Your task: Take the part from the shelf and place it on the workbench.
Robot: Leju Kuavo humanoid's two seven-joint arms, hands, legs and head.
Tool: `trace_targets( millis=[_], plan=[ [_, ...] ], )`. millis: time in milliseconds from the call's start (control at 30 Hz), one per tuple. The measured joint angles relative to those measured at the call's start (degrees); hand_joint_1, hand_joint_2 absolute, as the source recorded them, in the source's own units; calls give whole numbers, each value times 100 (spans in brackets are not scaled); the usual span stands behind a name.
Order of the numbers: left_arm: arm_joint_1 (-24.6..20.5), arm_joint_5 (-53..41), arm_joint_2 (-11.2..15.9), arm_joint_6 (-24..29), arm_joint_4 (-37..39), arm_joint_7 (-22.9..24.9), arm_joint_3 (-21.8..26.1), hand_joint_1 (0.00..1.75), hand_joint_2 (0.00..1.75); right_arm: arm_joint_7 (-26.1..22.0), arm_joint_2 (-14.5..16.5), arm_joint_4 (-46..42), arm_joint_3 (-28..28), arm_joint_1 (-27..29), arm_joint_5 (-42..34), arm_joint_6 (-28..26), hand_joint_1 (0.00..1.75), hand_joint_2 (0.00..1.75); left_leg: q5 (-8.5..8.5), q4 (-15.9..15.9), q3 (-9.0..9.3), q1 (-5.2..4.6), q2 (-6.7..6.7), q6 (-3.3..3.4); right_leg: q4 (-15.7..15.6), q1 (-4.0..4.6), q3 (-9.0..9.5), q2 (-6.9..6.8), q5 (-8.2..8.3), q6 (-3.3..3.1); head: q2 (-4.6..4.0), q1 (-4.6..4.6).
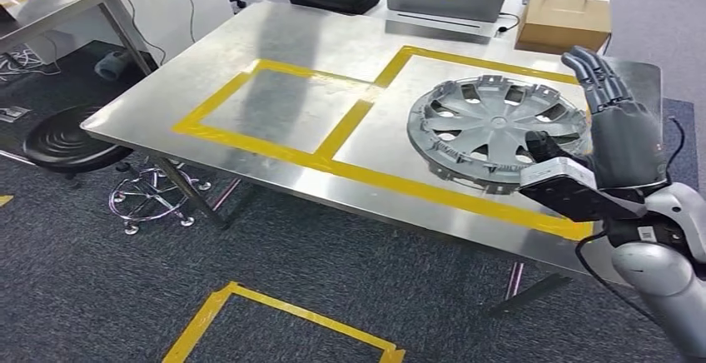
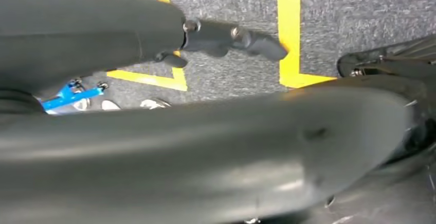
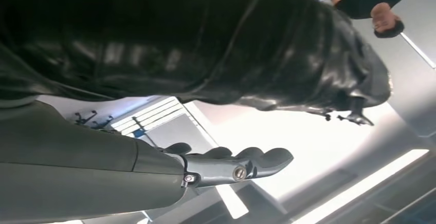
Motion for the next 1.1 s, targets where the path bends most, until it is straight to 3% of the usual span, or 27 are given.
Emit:
trace_targets(
  millis=[67,167,200,233,267,300,367,433,500,567,633,700,733,767,833,867,933,967,1033,1100],
  plan=[
    [0,-20,-1,-28,0,2,-2,0,0,4,0,1,15,8,44,-4,0,0,78,-25,-44,2,-53,97,133,-15,-95,-2,-124,60,0,6],
    [9,-50,-6,-50,2,9,-5,0,0,13,0,3,37,23,73,-4,0,0,184,-29,-155,-20,-139,191,1131,-9,-516,57,-722,84,0,9],
    [12,-54,-10,-56,2,11,-6,0,0,17,0,4,49,37,76,-4,0,0,210,-23,-195,-37,-174,204,1465,-1,-640,66,-858,75,0,8],
    [15,-56,-15,-62,2,11,-7,0,0,20,0,5,62,50,76,-4,0,0,232,-15,-229,-53,-216,211,1631,11,-682,71,-895,58,0,7],
    [17,-57,-19,-65,2,11,-7,0,0,22,0,7,74,58,77,-4,0,0,249,-6,-254,-70,-263,215,1575,28,-614,82,-822,28,0,7],
    [16,-57,-20,-66,2,11,-7,0,0,25,0,8,81,60,77,-4,0,0,260,3,-269,-86,-315,216,1287,51,-429,118,-655,-17,0,7],
    [11,-57,-34,-67,2,11,-7,0,0,26,-2,9,88,55,78,-4,0,0,277,21,-295,-106,-415,209,500,90,38,323,-331,-154,0,-8],
    [5,-57,-49,-68,4,11,-8,0,0,31,-13,9,90,49,81,-4,0,0,312,41,-355,-87,-510,167,77,113,278,470,-219,-246,0,-26],
    [8,-57,-51,-70,7,11,-12,0,0,37,-21,4,94,41,85,-5,0,0,361,39,-412,-70,-613,95,-31,115,319,400,-209,-263,0,-22],
    [9,-57,-38,-72,8,11,-14,0,0,41,-22,-3,99,36,86,-7,0,0,295,118,-475,-84,-559,27,-173,78,381,259,-184,-265,0,-33],
    [2,-57,-21,-72,9,14,-15,0,0,42,-22,-6,102,37,87,-10,0,0,4,594,-704,-62,-347,-55,-259,42,419,113,-157,-266,0,-67],
    [2,-57,-21,-72,12,17,-16,0,0,43,-22,-5,109,50,89,-11,0,0,-321,1358,-1057,9,-217,-148,-262,33,413,-20,-155,-269,0,-81],
    [4,-57,-21,-72,13,19,-16,0,0,43,-22,-4,115,56,89,-11,0,44,-370,1596,-1162,46,-194,-187,-257,29,409,-92,-158,-265,0,-81],
    [7,-57,-21,-73,13,18,-16,0,0,43,-22,-4,123,60,90,-10,0,87,-318,1636,-1175,77,-178,-220,-250,23,406,-164,-163,-257,0,-81],
    [9,-58,-19,-73,13,18,-16,0,0,44,-22,-4,139,57,91,-10,0,175,54,1025,-858,120,-76,-268,-217,1,406,-297,-186,-217,0,-82],
    [9,-59,-21,-74,14,18,-17,0,0,45,-22,-5,142,54,92,-10,0,175,207,615,-649,111,53,-277,-190,4,402,-352,-205,-183,0,-88],
    [6,-68,-21,-79,15,18,-18,0,0,49,-24,-6,146,46,97,-4,0,175,361,101,-416,82,206,-214,-137,25,381,-443,-235,-104,0,-95],
    [5,-77,-23,-85,15,18,-17,0,0,50,-25,-7,150,44,100,4,0,175,349,57,-418,57,202,-162,-128,35,373,-489,-240,-68,0,-96],
    [12,-103,-17,-100,16,21,-16,0,0,49,-27,-7,161,42,91,38,0,175,383,47,-454,49,69,-54,-118,13,362,-555,-263,2,0,-88],
    [8,-128,-12,-117,20,28,-16,0,0,42,-34,-7,173,44,55,87,0,175,424,22,-468,51,-41,34,117,-18,251,-358,-459,48,0,-82]
  ],
)
